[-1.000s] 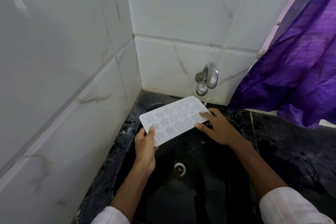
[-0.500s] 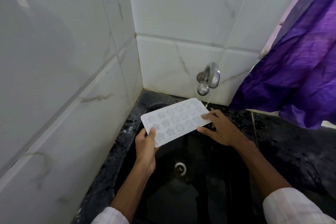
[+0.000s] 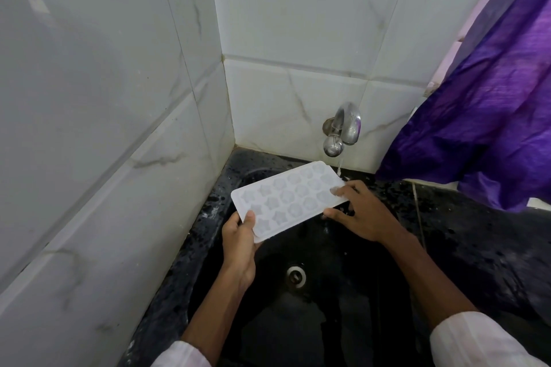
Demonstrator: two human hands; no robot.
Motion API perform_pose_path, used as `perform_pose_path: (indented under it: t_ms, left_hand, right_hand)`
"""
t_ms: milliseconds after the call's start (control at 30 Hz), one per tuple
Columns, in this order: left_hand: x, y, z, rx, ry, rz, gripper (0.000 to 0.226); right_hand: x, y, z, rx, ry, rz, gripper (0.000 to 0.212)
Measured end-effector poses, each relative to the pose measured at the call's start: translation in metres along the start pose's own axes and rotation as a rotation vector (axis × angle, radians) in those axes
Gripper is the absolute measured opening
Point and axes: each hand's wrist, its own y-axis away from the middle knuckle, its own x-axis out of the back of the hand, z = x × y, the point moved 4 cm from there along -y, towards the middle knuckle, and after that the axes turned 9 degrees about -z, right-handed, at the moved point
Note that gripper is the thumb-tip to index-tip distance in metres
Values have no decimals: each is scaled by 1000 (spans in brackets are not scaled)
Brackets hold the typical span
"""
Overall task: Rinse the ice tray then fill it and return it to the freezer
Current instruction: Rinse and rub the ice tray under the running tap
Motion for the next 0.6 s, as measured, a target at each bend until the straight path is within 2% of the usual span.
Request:
perform_pose_path:
  t_ms: [67, 300, 400, 500, 600]
  left_hand:
    - [0, 0, -1, -4, -20, -1, 21]
    - [8, 0, 0, -27, -88, 5, 20]
    - [16, 1, 1, -87, -225, -14, 19]
    - [27, 4, 11, -261, -493, -11, 17]
    - [35, 12, 25, -591, -866, -77, 15]
  right_hand:
    - [-3, 0, 1, -16, -26, -1, 74]
    - [-15, 6, 0, -29, -110, 1, 63]
    - [-19, 9, -1, -26, -195, -6, 47]
    - [-29, 14, 3, -66, -351, -18, 44]
    - [-48, 18, 18, -147, -392, -103, 41]
